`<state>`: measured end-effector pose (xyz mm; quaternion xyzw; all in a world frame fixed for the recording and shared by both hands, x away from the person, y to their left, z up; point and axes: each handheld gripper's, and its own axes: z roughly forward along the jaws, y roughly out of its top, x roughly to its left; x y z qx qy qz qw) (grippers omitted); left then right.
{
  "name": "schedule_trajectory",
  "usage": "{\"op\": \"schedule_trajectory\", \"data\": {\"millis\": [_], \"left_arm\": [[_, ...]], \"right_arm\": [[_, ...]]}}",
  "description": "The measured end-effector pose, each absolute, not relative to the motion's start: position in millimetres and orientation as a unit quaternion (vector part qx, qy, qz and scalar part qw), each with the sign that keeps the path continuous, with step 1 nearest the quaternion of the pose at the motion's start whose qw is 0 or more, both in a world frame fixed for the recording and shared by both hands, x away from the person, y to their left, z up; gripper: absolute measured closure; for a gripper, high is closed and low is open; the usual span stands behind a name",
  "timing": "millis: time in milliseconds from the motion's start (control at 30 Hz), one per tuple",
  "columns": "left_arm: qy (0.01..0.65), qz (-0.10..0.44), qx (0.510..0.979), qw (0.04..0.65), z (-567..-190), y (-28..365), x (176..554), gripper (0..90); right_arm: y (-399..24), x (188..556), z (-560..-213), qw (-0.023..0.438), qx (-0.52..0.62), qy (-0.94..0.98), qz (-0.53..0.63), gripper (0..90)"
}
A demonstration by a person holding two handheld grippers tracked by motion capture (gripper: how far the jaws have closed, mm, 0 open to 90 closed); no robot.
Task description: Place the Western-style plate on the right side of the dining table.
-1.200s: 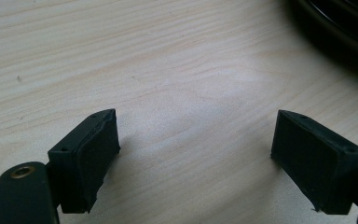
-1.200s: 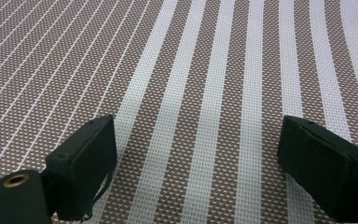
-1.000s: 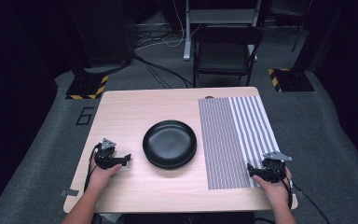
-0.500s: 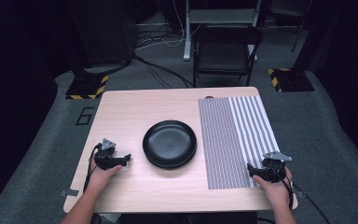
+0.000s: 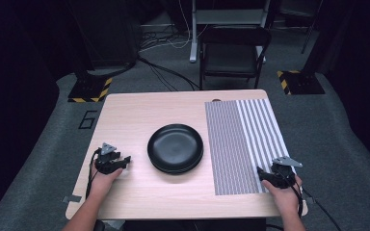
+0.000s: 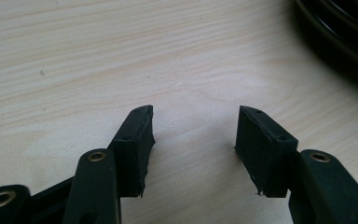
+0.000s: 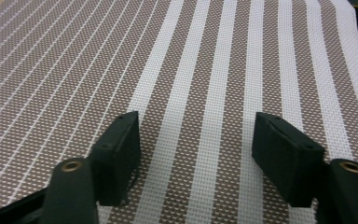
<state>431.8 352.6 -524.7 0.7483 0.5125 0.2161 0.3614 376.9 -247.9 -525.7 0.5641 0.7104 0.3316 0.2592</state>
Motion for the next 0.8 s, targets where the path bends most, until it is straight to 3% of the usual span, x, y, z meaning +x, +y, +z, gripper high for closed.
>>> {"op": "schedule_trajectory", "data": {"millis": [33, 67, 300, 800], "left_arm": [[0.513, 0.216, 0.748, 0.361, -525, 353, 432, 47.3], [0.512, 0.213, 0.747, 0.368, -522, 353, 431, 48.7], [0.503, 0.207, 0.742, 0.391, -513, 353, 425, 52.5], [0.487, 0.180, 0.751, 0.408, -505, 341, 420, 51.0]], "right_arm": [[-248, 377, -526, 0.259, 0.564, 0.710, 0.332, 35.6], [-248, 377, -524, 0.257, 0.572, 0.705, 0.330, 42.4], [-241, 373, -513, 0.255, 0.570, 0.702, 0.344, 51.9], [-218, 369, -499, 0.245, 0.545, 0.713, 0.368, 53.6]]}}
